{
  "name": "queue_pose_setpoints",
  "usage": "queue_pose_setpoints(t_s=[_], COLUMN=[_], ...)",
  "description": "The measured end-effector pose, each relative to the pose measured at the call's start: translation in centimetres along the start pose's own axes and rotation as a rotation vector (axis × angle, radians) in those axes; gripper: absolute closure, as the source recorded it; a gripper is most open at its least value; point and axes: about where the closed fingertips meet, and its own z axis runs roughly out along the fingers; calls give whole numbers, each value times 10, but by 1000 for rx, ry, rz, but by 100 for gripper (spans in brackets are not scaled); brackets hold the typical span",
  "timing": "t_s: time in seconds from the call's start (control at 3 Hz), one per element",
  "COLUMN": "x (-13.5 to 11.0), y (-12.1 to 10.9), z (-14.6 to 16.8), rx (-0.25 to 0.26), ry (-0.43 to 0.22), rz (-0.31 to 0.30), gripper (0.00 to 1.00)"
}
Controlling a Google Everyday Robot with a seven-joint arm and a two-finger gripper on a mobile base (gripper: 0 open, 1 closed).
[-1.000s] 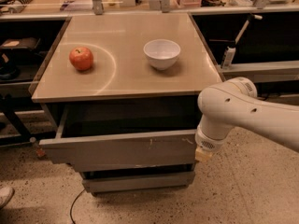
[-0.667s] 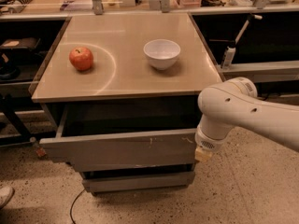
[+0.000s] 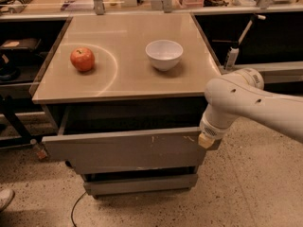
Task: Close top drawer
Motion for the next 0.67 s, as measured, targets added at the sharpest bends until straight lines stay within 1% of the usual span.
queue_pose_setpoints(t_s=[0.33,0.67], x=[-7,-17], y=[-22,-47], z=[11,15], rx=[29,78], ry=[12,28], rz=[54,89], gripper=[100,100])
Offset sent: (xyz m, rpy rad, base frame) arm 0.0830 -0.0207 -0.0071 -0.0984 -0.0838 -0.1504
